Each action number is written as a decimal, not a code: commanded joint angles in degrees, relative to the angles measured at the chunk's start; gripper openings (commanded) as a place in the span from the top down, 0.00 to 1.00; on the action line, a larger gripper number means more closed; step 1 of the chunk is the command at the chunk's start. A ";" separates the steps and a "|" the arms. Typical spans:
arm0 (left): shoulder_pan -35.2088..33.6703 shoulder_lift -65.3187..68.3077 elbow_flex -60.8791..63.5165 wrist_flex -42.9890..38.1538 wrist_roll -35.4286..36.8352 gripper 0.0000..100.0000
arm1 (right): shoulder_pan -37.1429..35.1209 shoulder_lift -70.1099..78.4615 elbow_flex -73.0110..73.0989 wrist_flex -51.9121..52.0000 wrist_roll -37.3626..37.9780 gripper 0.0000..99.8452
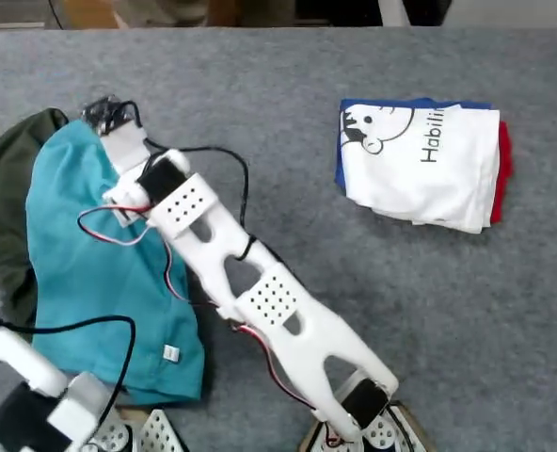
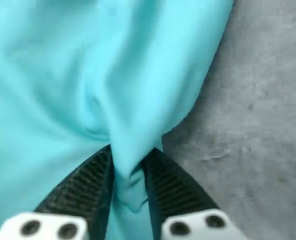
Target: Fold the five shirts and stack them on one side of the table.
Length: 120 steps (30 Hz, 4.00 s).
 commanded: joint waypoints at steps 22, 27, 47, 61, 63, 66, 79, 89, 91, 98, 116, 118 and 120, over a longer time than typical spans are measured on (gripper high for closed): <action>26.11 29.41 -28.57 6.07 12.13 0.77 | 13.67 -44.44 -3.21 10.81 0.88 1.00; 31.56 39.08 -39.03 8.62 14.42 0.77 | 17.36 -46.46 -2.86 11.69 3.60 1.00; 22.24 85.76 -106.90 20.75 17.58 0.98 | 17.80 -46.37 -2.68 11.87 4.31 0.99; 6.86 88.84 -121.93 9.67 17.93 0.98 | 17.80 -46.37 -2.68 12.66 4.31 0.99; 5.36 86.02 -121.93 5.89 17.93 0.98 | 17.80 -46.37 -2.68 12.66 4.40 1.00; 4.40 81.45 -121.93 0.70 17.93 0.98 | 17.63 -46.37 -2.68 12.66 4.40 1.00; 13.63 70.64 -121.32 -9.58 17.49 0.88 | 17.36 -46.55 -2.59 12.92 4.40 1.00; 25.67 68.97 -121.93 10.64 8.26 0.78 | 17.36 -46.81 2.51 12.92 5.45 1.00; 27.08 66.68 -121.93 16.00 4.66 0.78 | 17.36 -46.81 5.23 12.92 5.45 1.00; 27.16 61.41 -121.76 31.56 2.37 0.78 | 17.01 -46.81 6.99 12.92 6.42 1.00; 9.41 38.81 -92.66 34.02 -1.32 0.81 | -2.86 -46.37 7.96 8.35 6.77 1.00; 8.88 32.57 -82.02 34.02 -1.41 0.85 | -3.47 -46.37 8.13 3.87 6.68 1.00; 8.79 25.89 -70.86 33.85 -1.58 0.89 | -3.30 -46.11 8.40 0.26 6.68 1.00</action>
